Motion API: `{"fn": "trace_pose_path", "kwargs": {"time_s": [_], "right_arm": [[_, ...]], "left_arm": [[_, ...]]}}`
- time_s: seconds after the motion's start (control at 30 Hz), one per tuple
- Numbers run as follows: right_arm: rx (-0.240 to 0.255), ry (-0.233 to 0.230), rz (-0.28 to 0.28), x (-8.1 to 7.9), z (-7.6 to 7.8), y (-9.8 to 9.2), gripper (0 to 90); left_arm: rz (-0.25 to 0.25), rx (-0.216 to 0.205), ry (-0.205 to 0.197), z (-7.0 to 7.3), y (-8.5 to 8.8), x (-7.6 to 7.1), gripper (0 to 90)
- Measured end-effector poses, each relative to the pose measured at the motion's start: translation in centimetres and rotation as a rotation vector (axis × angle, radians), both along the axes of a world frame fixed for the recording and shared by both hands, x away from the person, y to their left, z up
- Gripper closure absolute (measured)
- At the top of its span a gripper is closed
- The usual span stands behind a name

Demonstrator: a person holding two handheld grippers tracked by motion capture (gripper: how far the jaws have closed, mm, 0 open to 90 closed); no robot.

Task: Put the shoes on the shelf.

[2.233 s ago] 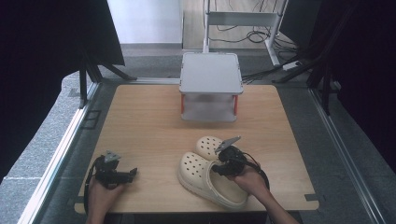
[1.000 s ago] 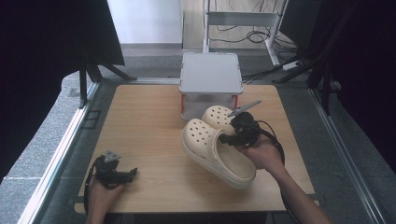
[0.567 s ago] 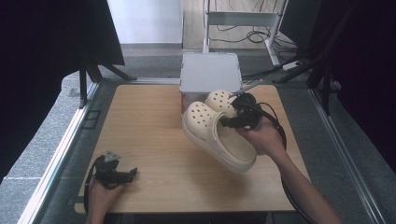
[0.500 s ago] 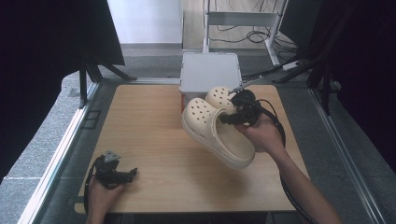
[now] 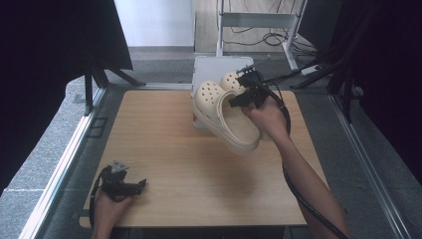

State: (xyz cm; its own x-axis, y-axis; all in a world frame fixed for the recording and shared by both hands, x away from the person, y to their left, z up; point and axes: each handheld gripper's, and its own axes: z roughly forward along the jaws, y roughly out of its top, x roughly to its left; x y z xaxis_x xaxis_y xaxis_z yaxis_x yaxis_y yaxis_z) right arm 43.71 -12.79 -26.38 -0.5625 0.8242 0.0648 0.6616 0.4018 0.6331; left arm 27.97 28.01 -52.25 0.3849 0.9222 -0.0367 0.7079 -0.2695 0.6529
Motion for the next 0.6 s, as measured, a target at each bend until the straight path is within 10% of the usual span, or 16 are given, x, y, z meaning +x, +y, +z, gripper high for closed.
{"fn": "trace_pose_path", "kwargs": {"time_s": [0.6], "right_arm": [[0.024, -0.006, -0.232, 6.8, 1.3, 2.4, 65.6]], "left_arm": [[-0.001, 0.003, -0.003, 0.0, 0.0, 0.0, 0.0]]}}
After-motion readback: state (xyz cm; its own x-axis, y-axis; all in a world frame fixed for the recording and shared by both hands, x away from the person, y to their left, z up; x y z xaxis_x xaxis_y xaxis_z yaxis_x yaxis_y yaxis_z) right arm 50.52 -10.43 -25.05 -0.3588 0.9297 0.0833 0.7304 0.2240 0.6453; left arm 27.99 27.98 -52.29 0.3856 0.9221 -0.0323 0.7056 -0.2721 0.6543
